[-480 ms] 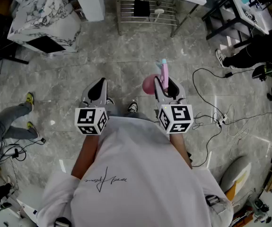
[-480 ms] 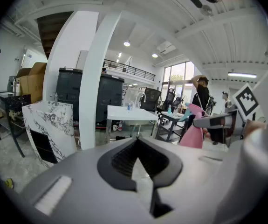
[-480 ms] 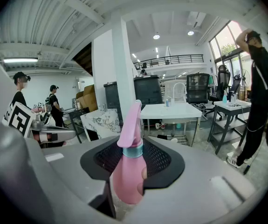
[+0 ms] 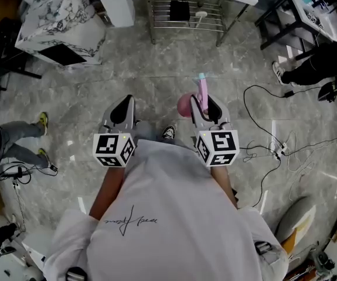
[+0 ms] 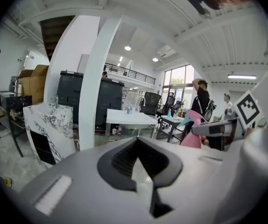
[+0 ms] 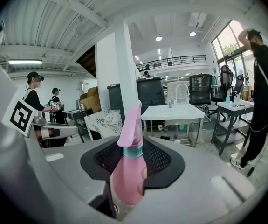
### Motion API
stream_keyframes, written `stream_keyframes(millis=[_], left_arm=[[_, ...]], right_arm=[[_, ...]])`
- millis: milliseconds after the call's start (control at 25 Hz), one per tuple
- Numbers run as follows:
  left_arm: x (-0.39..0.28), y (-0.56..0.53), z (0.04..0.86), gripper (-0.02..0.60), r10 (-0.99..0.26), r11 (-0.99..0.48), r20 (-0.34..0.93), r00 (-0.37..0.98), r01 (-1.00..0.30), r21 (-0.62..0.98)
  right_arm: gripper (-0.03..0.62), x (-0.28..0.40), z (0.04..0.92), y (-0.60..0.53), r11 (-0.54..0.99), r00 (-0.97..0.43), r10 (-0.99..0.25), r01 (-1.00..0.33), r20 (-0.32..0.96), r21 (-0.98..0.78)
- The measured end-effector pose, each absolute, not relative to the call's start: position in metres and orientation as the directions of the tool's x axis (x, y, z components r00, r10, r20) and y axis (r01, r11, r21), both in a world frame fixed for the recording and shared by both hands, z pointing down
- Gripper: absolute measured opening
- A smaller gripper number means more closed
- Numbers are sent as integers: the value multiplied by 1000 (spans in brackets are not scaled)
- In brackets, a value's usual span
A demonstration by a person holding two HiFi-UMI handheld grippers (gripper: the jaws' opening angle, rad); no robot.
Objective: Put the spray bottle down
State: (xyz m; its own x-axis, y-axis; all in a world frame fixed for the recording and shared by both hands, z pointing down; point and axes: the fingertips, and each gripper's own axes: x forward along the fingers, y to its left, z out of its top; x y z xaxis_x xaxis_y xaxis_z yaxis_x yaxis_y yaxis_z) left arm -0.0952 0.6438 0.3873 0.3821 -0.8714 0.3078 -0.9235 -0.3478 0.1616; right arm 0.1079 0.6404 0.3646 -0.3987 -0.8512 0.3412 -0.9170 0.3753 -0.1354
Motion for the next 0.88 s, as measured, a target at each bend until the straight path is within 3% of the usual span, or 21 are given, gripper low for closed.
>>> stream_keyframes(millis=[240, 880], left_arm=[[-95, 644, 385, 52, -865, -355, 318, 387, -922, 156], [-48, 568, 392, 52, -820, -427, 330, 468, -884, 192]], right_arm=[[129, 109, 372, 637, 359, -411, -847, -910, 338, -209], [129, 135, 378, 571, 349, -394, -830, -919, 395, -184]])
